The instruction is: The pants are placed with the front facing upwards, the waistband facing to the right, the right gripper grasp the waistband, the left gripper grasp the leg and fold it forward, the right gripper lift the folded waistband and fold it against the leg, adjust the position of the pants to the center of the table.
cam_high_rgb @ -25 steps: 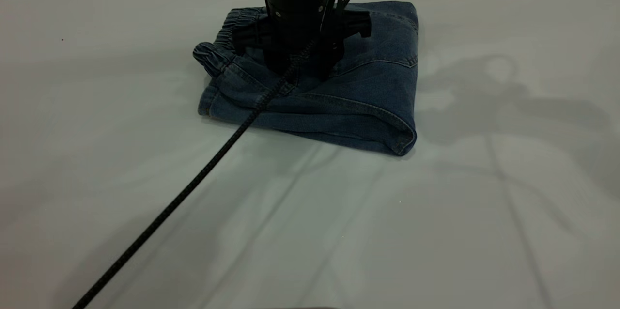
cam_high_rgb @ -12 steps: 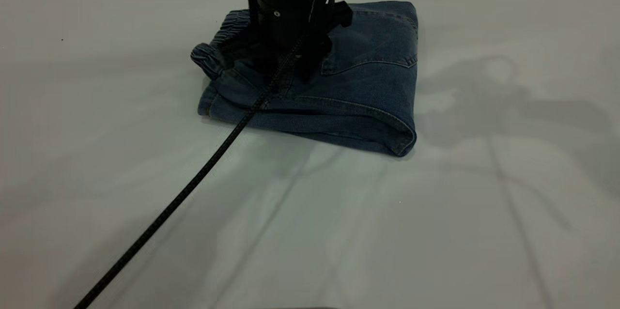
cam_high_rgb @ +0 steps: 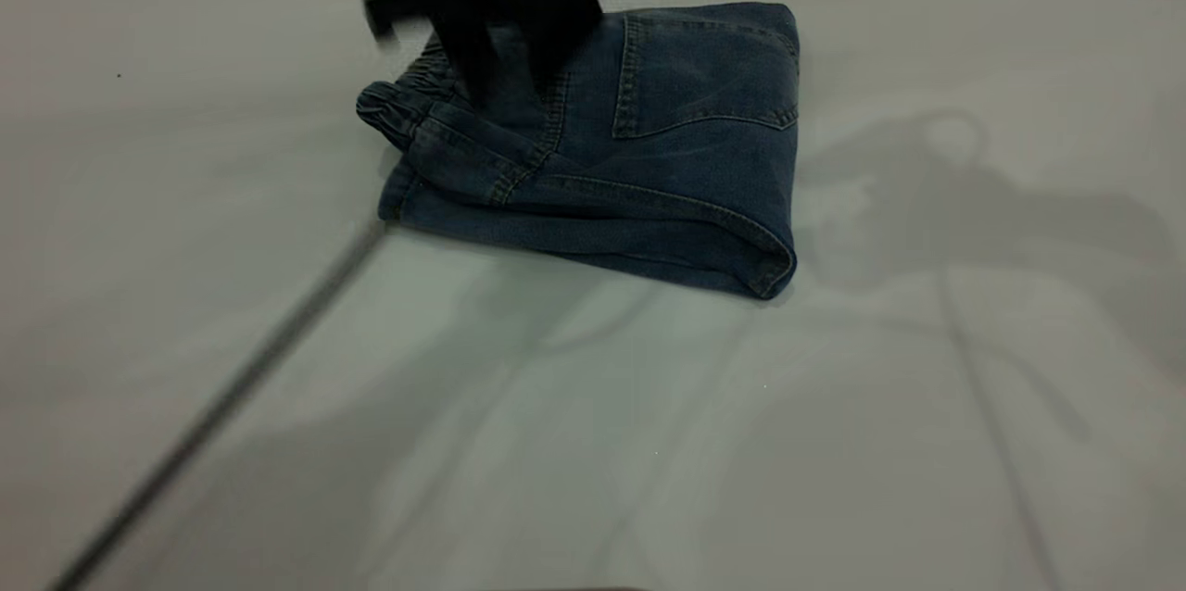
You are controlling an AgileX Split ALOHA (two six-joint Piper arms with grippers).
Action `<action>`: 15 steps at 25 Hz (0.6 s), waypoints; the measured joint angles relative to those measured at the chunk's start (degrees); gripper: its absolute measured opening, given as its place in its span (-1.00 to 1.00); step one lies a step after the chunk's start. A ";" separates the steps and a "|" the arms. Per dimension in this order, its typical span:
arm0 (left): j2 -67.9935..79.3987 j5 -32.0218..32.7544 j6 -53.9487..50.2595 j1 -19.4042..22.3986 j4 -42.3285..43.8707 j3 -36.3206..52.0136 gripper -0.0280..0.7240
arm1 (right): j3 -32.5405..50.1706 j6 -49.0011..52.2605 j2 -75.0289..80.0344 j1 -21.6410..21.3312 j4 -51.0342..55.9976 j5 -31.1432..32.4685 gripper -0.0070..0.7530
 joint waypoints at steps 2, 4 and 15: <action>-4.12 1.92 1.93 0.00 6.49 0.00 -0.10 | 0.00 0.00 -1.90 0.00 0.00 1.56 0.51; -9.12 4.24 4.66 0.00 12.36 0.00 -0.16 | 0.00 0.00 -4.58 0.00 0.00 4.02 0.51; -37.24 15.73 38.30 -1.24 17.13 0.00 -0.28 | 0.27 5.09 -31.65 0.00 -4.35 13.58 0.51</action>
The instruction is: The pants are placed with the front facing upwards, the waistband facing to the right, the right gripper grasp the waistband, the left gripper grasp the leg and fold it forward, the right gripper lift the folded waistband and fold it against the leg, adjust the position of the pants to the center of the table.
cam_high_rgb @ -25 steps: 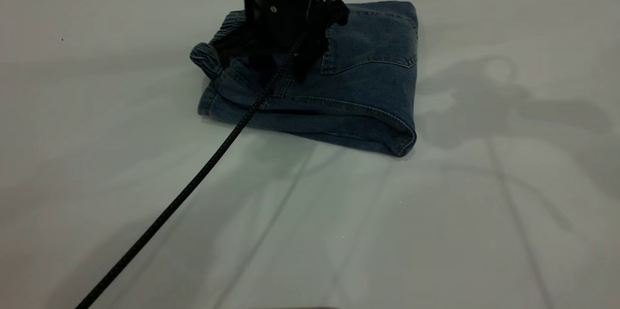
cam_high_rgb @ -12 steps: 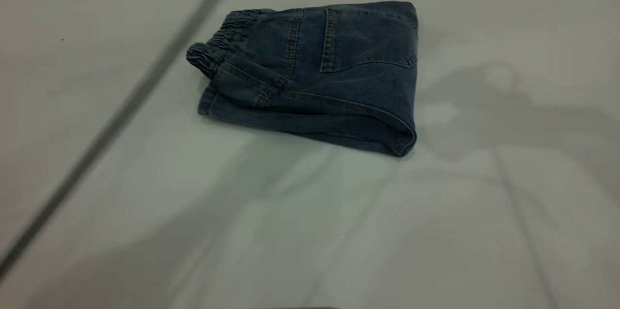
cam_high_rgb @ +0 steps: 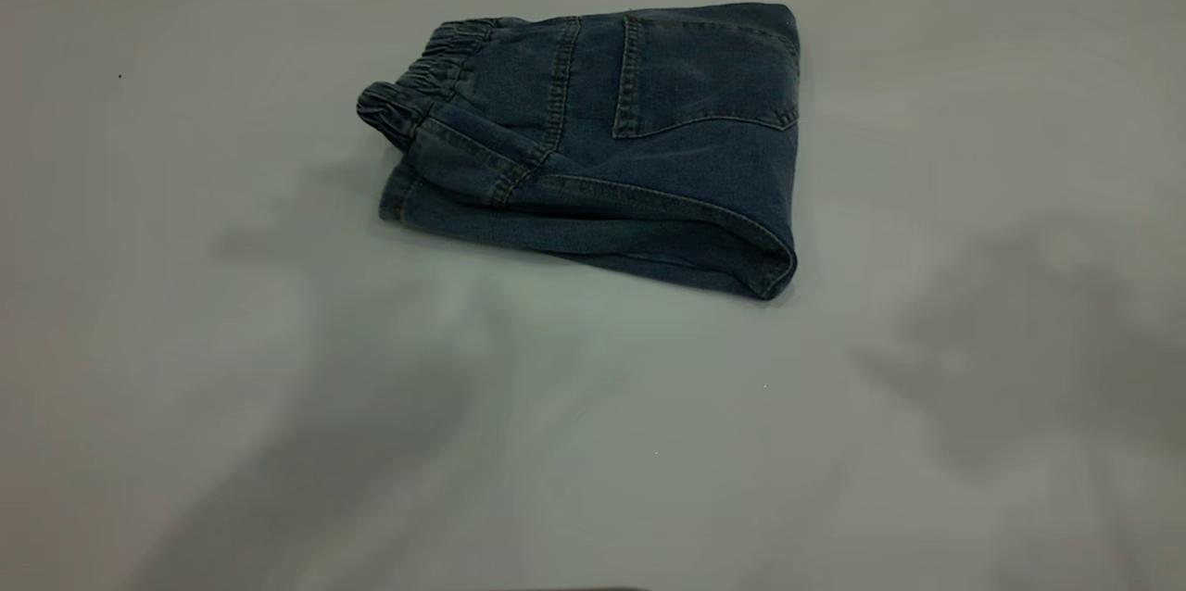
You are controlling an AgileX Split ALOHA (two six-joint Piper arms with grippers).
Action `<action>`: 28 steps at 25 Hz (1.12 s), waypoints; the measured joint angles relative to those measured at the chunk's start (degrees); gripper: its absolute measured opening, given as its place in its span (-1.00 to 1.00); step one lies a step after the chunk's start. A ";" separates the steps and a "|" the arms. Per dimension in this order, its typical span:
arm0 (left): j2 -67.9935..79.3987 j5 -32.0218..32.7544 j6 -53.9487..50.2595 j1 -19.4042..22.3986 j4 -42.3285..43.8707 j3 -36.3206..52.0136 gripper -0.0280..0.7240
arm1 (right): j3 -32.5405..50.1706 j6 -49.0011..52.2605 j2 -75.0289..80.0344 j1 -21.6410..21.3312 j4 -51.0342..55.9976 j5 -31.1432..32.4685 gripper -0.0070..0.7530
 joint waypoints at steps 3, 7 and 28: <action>-6.96 0.28 7.15 -1.90 -4.15 0.00 -0.28 | 0.00 4.24 -8.19 0.00 -3.89 0.72 0.51; -15.24 0.28 14.68 -4.71 -11.09 0.00 -0.28 | 0.00 11.73 -17.48 0.00 -11.22 3.91 0.51; -50.55 0.33 27.38 -5.78 -43.02 45.90 -0.28 | 16.24 23.55 -52.13 0.00 -21.56 11.44 0.51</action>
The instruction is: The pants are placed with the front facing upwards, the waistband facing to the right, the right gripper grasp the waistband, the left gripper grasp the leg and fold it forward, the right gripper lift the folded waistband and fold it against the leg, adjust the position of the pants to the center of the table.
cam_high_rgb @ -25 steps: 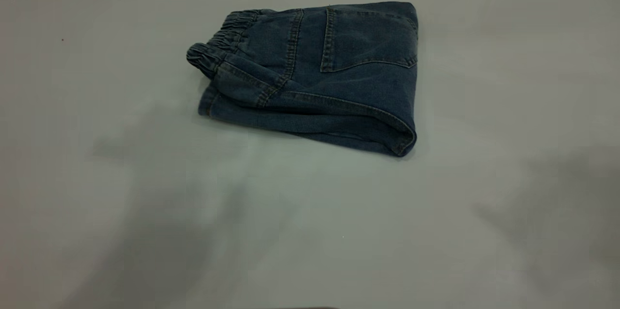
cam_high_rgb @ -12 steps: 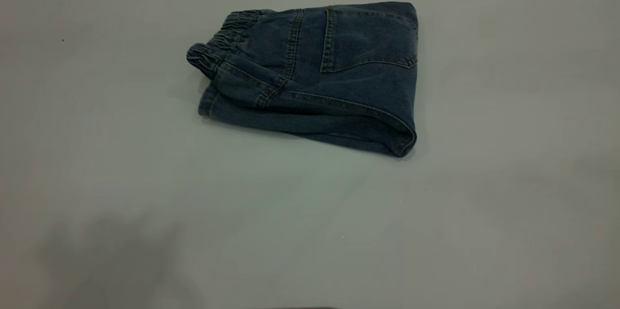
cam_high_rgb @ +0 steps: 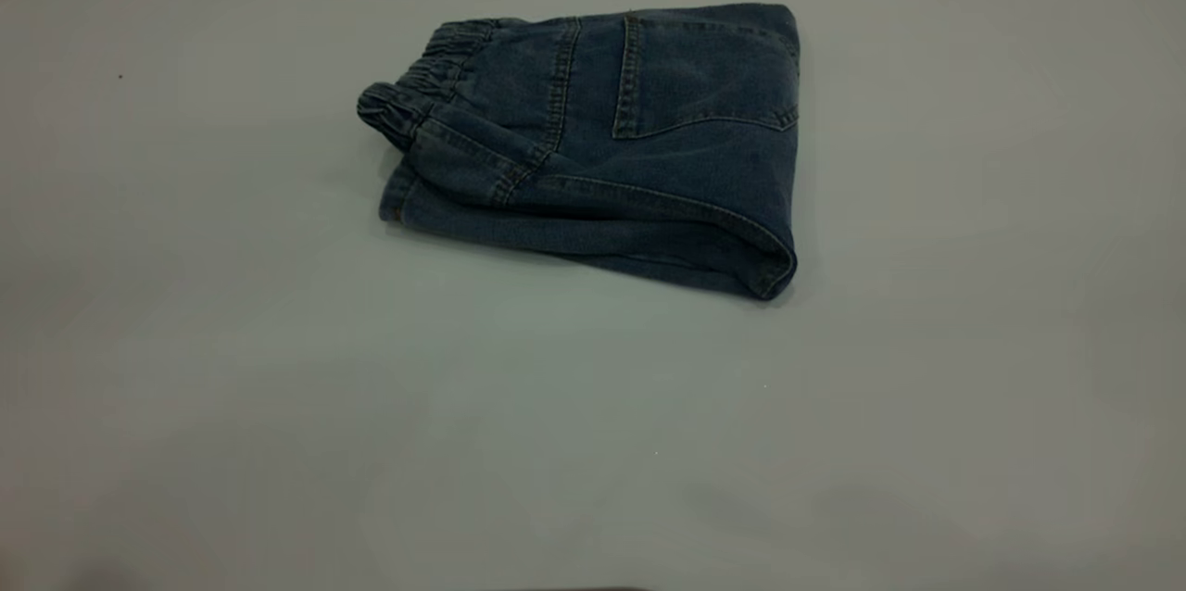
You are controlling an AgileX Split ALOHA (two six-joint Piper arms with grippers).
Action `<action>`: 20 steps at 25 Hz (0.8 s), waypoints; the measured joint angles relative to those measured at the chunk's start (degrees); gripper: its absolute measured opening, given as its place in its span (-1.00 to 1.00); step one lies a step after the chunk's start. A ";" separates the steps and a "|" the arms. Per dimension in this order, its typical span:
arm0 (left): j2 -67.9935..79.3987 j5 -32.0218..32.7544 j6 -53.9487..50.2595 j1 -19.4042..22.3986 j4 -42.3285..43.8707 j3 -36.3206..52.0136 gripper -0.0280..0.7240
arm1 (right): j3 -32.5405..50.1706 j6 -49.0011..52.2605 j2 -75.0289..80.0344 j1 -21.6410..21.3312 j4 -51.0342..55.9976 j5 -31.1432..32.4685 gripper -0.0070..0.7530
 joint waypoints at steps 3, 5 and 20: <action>-6.31 0.00 0.00 -0.11 1.05 4.44 -0.28 | 6.38 1.72 -5.16 0.00 -1.09 -0.01 0.51; -10.95 0.00 0.06 -0.11 1.31 6.97 -0.28 | 9.82 3.76 -8.16 0.00 -3.10 -0.01 0.51; -29.74 -2.33 0.82 -0.17 -0.93 23.57 -0.28 | 24.33 6.60 -13.41 0.00 -5.75 -5.00 0.51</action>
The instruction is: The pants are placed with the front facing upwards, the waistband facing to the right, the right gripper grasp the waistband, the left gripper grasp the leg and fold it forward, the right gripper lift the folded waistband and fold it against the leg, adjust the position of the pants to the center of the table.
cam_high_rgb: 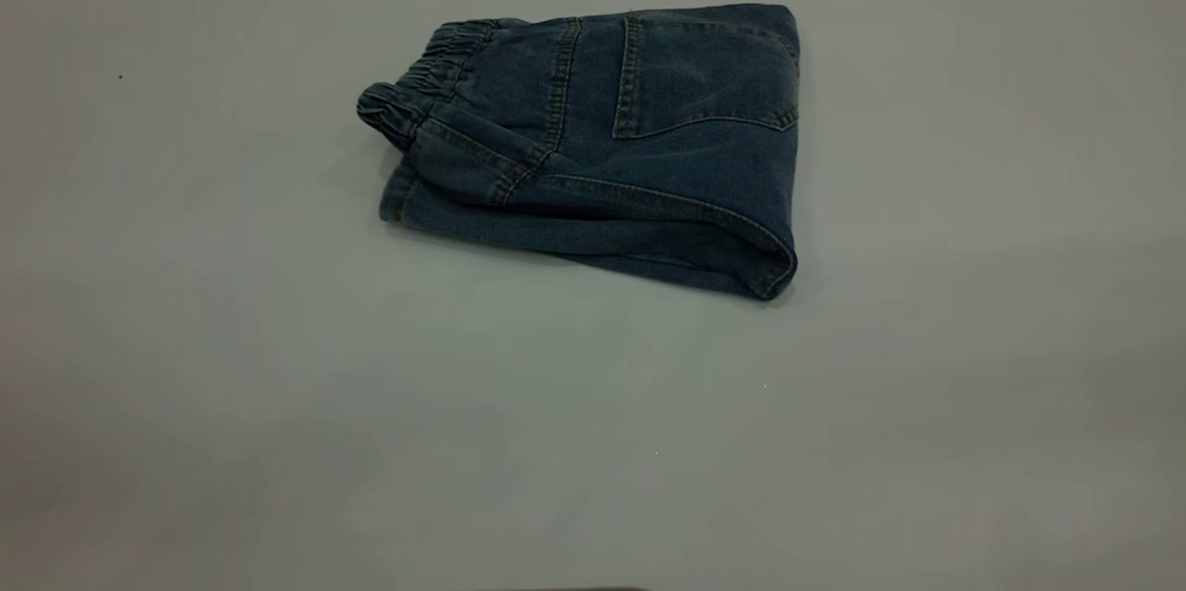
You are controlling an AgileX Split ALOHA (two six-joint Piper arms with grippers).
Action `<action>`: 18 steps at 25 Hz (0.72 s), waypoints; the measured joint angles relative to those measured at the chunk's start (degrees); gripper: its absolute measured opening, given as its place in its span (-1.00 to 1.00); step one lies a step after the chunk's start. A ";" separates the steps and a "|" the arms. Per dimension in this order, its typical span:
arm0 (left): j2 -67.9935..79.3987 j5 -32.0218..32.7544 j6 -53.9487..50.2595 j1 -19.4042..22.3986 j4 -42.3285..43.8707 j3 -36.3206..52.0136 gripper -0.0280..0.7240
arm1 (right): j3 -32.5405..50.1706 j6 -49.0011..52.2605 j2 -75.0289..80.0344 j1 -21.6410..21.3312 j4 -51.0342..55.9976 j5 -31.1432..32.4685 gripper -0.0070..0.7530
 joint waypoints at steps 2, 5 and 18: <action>0.00 -0.26 0.12 0.00 -0.02 0.11 -0.28 | 1.16 0.05 0.00 0.00 -0.03 -2.28 0.51; 0.00 -0.46 0.19 0.00 -0.06 0.11 -0.28 | 2.01 0.27 0.00 0.00 -0.16 -2.66 0.51; 0.00 -0.62 0.23 0.00 -0.06 0.11 -0.28 | 2.07 0.20 0.00 0.00 -0.16 -3.23 0.51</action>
